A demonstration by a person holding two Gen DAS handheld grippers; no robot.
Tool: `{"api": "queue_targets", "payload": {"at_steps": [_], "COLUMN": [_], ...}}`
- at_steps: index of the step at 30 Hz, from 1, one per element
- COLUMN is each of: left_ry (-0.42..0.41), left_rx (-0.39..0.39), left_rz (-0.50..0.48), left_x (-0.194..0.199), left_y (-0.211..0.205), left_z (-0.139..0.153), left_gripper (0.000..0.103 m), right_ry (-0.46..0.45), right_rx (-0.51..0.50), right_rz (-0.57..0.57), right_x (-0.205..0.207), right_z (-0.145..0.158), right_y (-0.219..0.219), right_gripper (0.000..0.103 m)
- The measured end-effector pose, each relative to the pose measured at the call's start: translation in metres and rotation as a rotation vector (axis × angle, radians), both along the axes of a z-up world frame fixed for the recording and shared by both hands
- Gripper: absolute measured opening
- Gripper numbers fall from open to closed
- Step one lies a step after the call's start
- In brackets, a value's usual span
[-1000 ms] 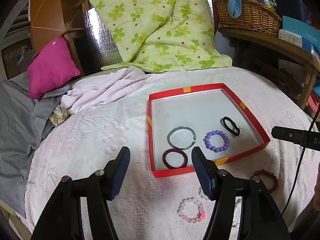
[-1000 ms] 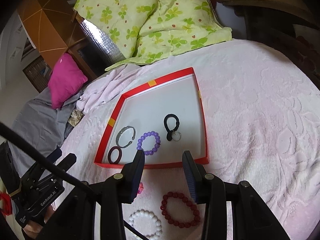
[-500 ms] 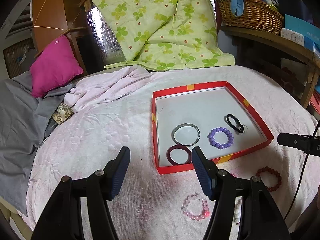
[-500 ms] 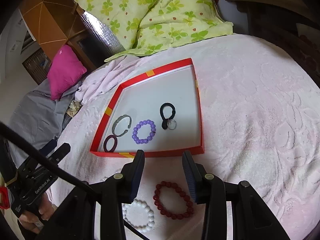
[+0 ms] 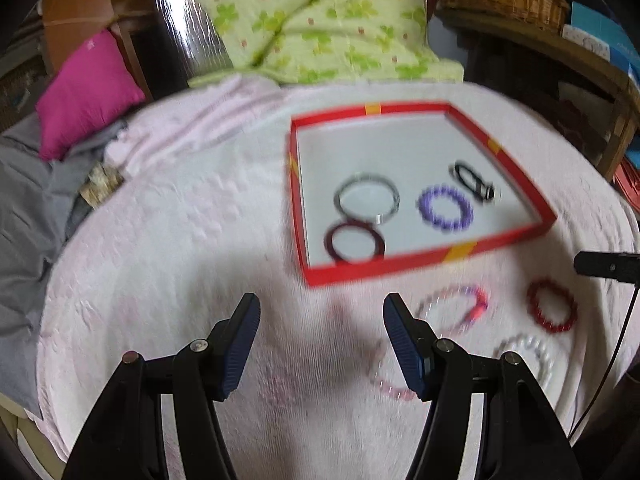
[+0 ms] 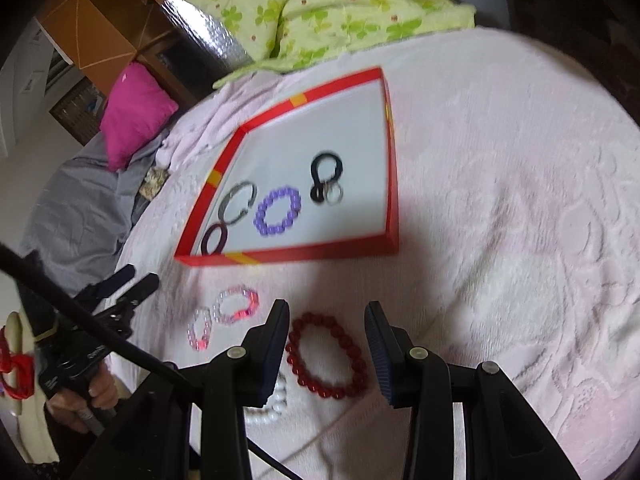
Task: Organize jewelry
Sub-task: 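Close the left tool on pink beads while the right grasps the red bracelet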
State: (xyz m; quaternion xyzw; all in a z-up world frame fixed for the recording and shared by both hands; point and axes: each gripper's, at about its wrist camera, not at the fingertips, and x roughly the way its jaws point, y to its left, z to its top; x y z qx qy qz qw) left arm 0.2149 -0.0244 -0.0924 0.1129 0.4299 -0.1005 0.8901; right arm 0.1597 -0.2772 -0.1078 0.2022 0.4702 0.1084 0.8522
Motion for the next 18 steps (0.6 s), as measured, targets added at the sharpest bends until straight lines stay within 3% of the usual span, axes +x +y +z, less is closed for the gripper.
{"api": "queue_targets", "payload": {"at_steps": [7,13,15,18], "left_ry": [0.077,0.119,0.131,0.141], "left_rx": [0.011,-0.007,-0.005,-0.016], "left_rz": [0.012,-0.023,-0.039,-0.043], "left_x": [0.004,0.008,0.008,0.011], "left_y": [0.011,0.012,0.013,0.016], "left_z": [-0.021,-0.029,-0.031,-0.032], "left_gripper": [0.065,0.065,0.065,0.065], "right_ry": [0.066,0.070,0.060,0.048], "right_rx": [-0.052,-0.178,-0.237,-0.284], "right_rz": [0.044,0.070,0.073,0.059], "right_x": [0.000,0.004,0.003,0.003], "right_z": [-0.019,-0.028,-0.028,-0.027], "right_y": [0.011,0.029,0.034,0.034], "right_gripper": [0.042,0.041,0.025,0.012]}}
